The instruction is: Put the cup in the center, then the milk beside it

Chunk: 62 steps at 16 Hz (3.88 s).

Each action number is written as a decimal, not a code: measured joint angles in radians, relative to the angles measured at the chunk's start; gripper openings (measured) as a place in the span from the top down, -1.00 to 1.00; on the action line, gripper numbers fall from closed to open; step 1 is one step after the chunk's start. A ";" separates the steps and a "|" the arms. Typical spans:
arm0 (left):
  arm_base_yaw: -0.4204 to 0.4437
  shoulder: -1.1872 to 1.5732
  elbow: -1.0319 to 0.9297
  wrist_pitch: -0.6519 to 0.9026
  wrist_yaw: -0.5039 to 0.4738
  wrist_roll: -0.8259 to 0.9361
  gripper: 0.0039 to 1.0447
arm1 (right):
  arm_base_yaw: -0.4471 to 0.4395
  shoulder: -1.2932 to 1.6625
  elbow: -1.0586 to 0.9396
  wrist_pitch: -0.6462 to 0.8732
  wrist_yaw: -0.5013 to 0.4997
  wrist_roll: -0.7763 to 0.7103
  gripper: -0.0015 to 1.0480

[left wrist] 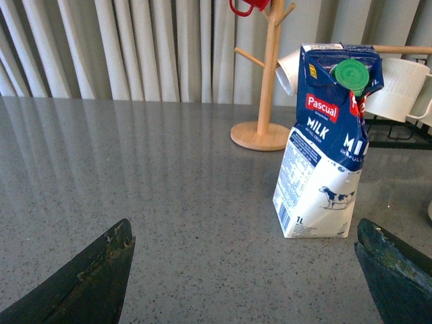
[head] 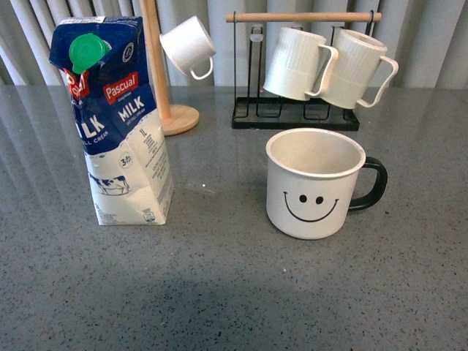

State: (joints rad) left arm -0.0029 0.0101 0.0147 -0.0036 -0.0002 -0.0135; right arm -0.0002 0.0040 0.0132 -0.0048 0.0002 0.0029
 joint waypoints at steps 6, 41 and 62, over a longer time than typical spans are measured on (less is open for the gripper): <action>0.000 0.000 0.000 0.000 0.000 0.000 -0.88 | 0.000 0.000 0.000 0.000 0.000 0.000 -0.87; -0.278 1.412 0.701 0.409 -0.102 -0.064 -0.54 | 0.000 0.000 0.000 0.000 0.000 0.000 -0.87; -0.617 1.364 0.692 0.469 -0.465 -0.228 0.96 | 0.000 0.000 0.000 0.000 0.000 0.000 -0.87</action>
State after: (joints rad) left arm -0.6201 1.3739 0.7071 0.4656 -0.4648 -0.2417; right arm -0.0002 0.0044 0.0132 -0.0048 0.0002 0.0032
